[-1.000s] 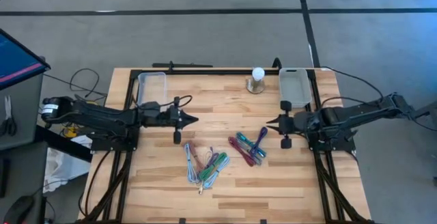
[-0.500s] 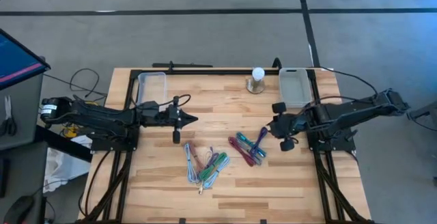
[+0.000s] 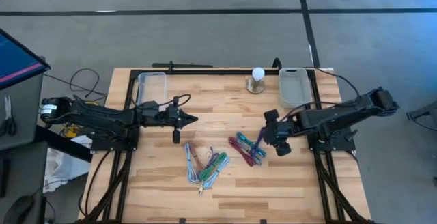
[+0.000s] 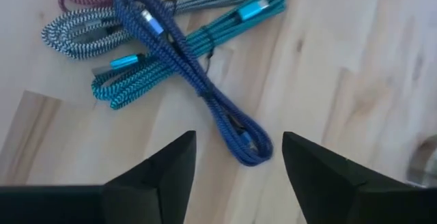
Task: Pick & Place USB Port
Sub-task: Put the violet and black charger cable into the transparent bin, then put the blue and black charger cable into the transparent bin
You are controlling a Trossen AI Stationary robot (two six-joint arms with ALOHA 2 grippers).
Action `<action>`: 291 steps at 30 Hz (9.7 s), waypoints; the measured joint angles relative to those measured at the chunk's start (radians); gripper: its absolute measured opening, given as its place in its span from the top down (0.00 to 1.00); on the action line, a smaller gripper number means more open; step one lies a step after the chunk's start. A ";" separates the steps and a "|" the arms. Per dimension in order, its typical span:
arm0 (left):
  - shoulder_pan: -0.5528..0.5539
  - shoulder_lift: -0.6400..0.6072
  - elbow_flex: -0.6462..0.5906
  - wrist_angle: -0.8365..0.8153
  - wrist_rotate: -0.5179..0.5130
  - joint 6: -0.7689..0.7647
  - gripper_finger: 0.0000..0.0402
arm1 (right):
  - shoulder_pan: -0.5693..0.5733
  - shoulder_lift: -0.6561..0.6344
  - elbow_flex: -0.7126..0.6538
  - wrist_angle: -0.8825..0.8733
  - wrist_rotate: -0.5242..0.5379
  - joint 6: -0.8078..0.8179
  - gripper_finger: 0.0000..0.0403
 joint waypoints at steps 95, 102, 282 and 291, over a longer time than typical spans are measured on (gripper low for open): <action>0.106 0.021 0.103 0.058 0.188 -0.003 0.65 | -0.241 0.486 0.377 0.939 -0.097 -0.102 1.00; 0.106 0.021 0.103 0.058 0.174 0.001 0.66 | -0.241 0.502 0.399 0.948 -0.100 -0.102 1.00; 0.599 -0.469 -0.144 -0.546 -0.162 -0.090 0.78 | -0.162 -0.495 -0.117 0.548 -0.175 0.104 0.88; 0.545 -0.469 -0.144 -0.390 0.087 -0.063 0.85 | -0.167 -0.459 -0.117 0.568 -0.179 0.138 0.88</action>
